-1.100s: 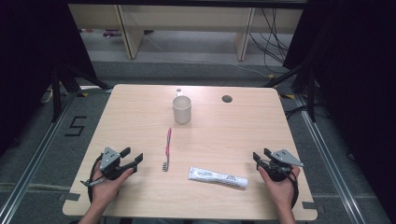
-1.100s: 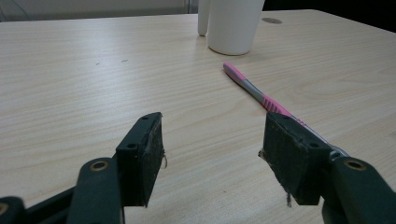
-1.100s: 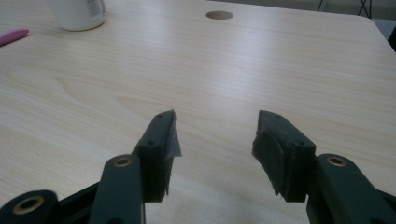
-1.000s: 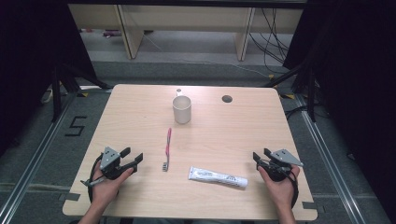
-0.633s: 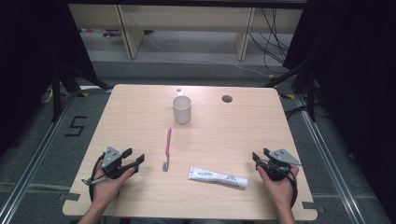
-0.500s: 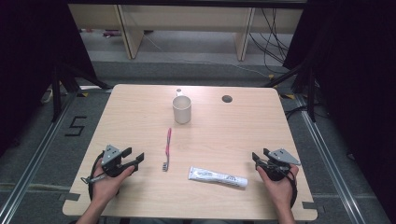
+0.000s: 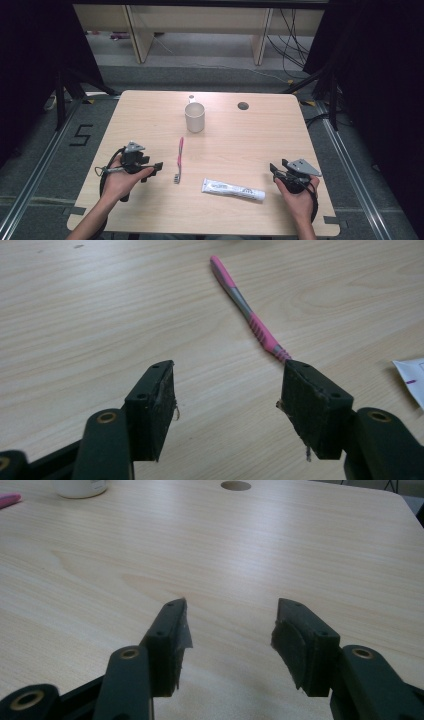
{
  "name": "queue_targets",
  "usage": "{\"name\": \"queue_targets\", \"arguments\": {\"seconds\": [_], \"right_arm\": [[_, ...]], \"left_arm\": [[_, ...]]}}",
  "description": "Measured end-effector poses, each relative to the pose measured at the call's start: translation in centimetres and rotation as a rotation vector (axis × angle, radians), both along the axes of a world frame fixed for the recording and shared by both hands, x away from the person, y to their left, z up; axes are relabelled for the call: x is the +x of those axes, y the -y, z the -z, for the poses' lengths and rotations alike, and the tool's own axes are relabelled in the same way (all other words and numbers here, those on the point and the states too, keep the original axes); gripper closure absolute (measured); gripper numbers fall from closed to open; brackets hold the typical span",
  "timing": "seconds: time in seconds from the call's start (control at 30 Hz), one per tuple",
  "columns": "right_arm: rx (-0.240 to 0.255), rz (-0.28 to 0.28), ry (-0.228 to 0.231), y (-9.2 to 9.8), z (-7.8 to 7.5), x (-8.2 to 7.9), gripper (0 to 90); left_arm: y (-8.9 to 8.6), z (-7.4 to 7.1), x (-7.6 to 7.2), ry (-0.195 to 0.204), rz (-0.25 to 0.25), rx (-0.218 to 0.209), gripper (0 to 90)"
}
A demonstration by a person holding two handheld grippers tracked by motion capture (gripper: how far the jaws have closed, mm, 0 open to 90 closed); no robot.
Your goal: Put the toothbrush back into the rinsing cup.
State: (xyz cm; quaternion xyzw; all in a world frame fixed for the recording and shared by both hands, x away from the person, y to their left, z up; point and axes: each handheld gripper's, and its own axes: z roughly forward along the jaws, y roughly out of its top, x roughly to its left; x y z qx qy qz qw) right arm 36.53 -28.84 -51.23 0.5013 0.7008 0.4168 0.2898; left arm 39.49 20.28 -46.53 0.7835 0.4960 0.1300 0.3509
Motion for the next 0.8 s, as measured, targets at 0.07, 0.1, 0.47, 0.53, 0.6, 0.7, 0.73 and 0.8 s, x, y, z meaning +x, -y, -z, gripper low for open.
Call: {"name": "queue_targets", "arguments": {"seconds": [0.07, 0.1, 0.47, 0.53, 0.6, 0.7, 0.73, 0.8], "right_arm": [[0.001, 0.0, -0.003, 0.0, 0.0, 0.0, 47.5], [0.002, 0.001, -0.003, 0.0, 0.0, 0.0, 47.5], [-0.005, -0.008, -0.011, -0.1, 0.0, 0.1, 47.1], [-0.007, -0.009, -0.012, -0.1, 0.0, 0.1, 47.1], [-0.006, -0.007, -0.022, -0.2, 0.0, 0.1, 47.1], [-0.013, -0.012, -0.015, -0.1, 0.0, 0.1, 47.1], [-0.013, -0.012, -0.015, -0.1, 0.0, 0.1, 47.1], [-0.01, -0.011, -0.017, -0.1, 0.0, 0.1, 47.0]], "left_arm": [[0.7, -0.4, 0.7, -0.033, -0.009, -0.014, 40.2], [1.1, -0.7, 1.0, -0.053, -0.016, -0.006, 40.6], [3.5, -1.6, 5.0, -0.272, -0.059, 0.059, 41.4], [4.0, -1.6, 5.7, -0.3, -0.065, 0.07, 41.4], [4.3, -1.6, 6.3, -0.329, -0.052, 0.102, 41.3], [5.0, -1.6, 7.1, -0.347, -0.035, 0.123, 41.2], [5.4, -1.6, 7.5, -0.352, -0.032, 0.136, 41.2], [5.8, -1.5, 8.0, -0.369, -0.017, 0.148, 41.5]]}}
